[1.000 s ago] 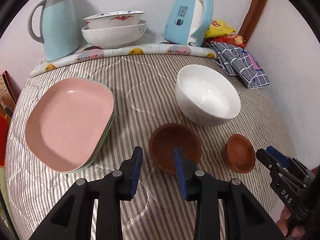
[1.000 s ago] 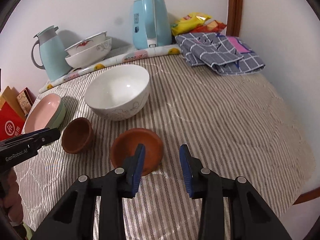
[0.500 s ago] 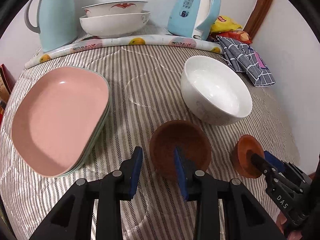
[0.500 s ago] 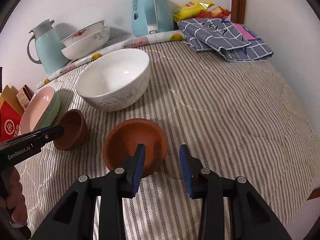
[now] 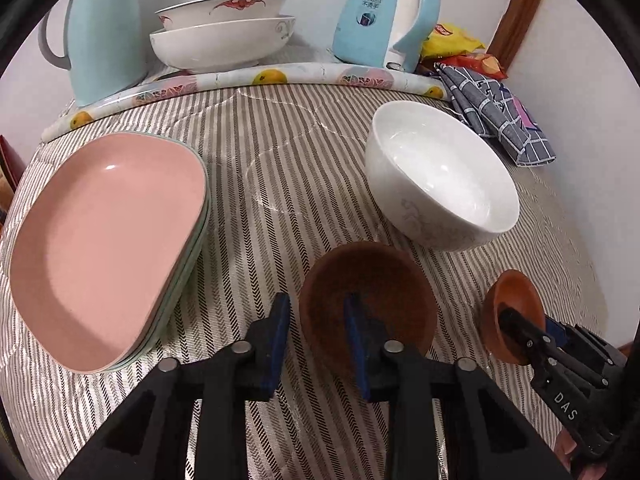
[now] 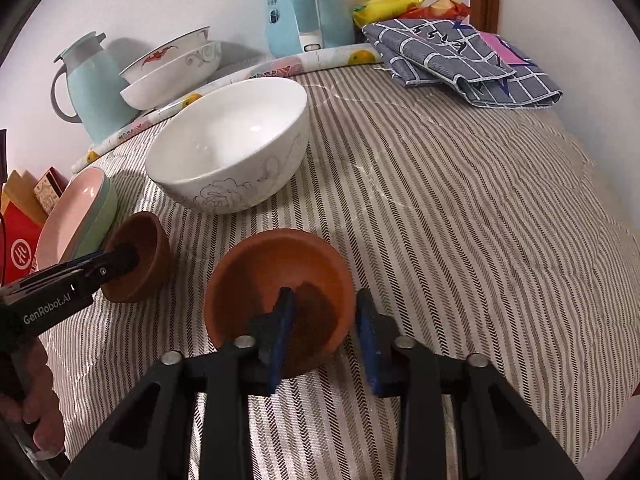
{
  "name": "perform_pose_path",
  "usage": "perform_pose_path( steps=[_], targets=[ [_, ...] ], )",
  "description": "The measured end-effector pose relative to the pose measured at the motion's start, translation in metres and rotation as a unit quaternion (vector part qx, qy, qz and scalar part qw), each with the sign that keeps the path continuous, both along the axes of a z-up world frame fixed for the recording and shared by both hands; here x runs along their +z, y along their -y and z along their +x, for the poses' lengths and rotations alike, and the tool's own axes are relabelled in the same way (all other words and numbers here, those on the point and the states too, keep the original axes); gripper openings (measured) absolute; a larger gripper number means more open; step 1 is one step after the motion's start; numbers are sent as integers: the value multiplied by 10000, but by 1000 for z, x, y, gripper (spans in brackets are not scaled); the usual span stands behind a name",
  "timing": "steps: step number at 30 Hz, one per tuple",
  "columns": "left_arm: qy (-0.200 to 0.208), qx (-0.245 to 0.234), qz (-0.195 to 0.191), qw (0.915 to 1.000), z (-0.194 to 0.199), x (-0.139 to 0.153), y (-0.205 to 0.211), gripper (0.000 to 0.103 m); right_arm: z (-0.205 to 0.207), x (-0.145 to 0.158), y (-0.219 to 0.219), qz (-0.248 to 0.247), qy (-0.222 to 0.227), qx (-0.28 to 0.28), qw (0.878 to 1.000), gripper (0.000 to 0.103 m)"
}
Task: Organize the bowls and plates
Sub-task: 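Grasp one small brown bowl rim with the right gripper while the left grasps the other, then carry the right-held brown bowl over the white bowl while the left holds its brown bowl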
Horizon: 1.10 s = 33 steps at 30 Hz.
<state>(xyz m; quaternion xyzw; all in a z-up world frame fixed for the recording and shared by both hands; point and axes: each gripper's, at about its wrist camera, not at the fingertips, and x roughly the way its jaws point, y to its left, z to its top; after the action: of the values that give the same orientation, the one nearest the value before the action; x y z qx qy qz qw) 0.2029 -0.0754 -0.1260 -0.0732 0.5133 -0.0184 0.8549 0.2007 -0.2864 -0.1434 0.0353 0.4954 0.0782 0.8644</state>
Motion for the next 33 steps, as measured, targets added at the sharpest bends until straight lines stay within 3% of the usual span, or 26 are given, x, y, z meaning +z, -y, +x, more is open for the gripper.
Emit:
perform_pose_path(
  steps=[4, 7, 10, 17, 33],
  targets=[
    [-17, -53, 48, 10000, 1, -1, 2, 14, 1, 1, -1, -39, 37, -47, 10000, 22],
    [-1, -52, 23, 10000, 1, -1, 0, 12, 2, 2, 3, 45, 53, -119, 9999, 14],
    [11, -84, -4, 10000, 3, -1, -1, 9, 4, 3, 4, 131, 50, -132, 9998, 12],
    [106, -246, -39, 9996, -1, 9, 1, 8, 1, 9, 0, 95, 205, -63, 9997, 9],
    [141, -126, -274, 9994, -12, 17, -14, 8, -9, 24, -1, 120, 310, -109, 9994, 9]
  ],
)
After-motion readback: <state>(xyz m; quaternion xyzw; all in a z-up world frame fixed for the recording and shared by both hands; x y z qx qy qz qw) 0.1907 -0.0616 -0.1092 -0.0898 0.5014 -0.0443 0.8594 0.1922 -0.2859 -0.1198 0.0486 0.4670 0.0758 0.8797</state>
